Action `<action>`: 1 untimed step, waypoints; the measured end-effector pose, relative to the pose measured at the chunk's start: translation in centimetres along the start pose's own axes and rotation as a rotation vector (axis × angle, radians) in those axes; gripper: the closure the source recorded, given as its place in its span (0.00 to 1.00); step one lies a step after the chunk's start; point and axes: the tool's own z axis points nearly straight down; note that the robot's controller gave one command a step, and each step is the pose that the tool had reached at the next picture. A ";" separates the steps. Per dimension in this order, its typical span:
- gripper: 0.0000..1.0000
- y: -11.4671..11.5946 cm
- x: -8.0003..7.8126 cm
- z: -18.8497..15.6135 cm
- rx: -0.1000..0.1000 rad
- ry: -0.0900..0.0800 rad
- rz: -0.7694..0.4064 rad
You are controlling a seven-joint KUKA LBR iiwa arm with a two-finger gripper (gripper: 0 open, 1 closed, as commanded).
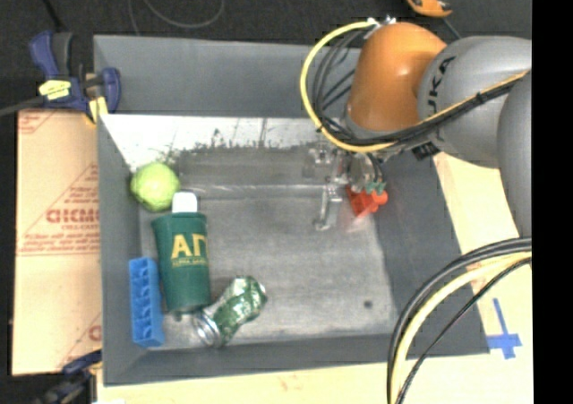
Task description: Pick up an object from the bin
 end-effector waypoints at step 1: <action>0.00 0.0 -0.2 -0.5 0.000 -0.008 0.000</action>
Offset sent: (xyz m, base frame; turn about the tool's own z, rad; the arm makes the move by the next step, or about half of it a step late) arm 0.0051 -0.0754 -0.0726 -0.0584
